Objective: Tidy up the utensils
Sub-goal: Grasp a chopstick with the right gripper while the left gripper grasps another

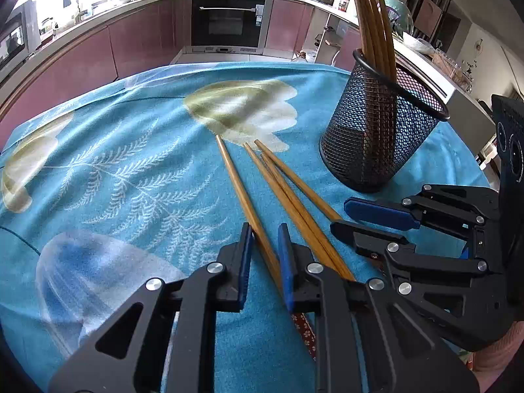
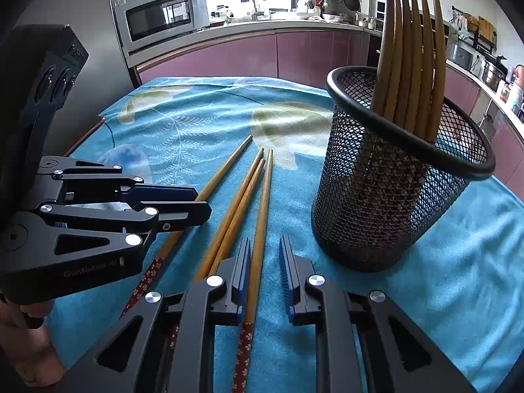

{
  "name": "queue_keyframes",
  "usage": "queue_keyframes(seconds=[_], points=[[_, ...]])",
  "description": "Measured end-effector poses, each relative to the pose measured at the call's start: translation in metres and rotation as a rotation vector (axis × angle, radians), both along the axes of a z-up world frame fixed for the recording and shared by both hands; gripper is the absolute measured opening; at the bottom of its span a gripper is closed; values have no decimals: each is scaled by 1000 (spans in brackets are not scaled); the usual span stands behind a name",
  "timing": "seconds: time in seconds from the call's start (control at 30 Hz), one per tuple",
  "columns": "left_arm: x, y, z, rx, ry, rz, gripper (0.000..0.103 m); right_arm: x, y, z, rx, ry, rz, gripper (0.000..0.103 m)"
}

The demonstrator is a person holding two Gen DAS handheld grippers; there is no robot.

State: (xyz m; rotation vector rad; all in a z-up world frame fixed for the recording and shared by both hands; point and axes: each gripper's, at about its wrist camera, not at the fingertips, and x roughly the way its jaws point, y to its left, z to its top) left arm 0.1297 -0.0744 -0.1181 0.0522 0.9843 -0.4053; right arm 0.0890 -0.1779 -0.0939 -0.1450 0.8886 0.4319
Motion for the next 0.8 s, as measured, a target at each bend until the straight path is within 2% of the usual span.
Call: queue_keyframes(seconds=[0.13,0.23,0.8], points=[[1,0,-1,-5,-1,13,13,0,1,0,9,0,-1,7],[0,-1,-1,1,-7,21,13,-1,1,-1,14,1,-3,6],[-10,6,3,-52,6,46,8,-6,-12,7,84,14,-6,6]])
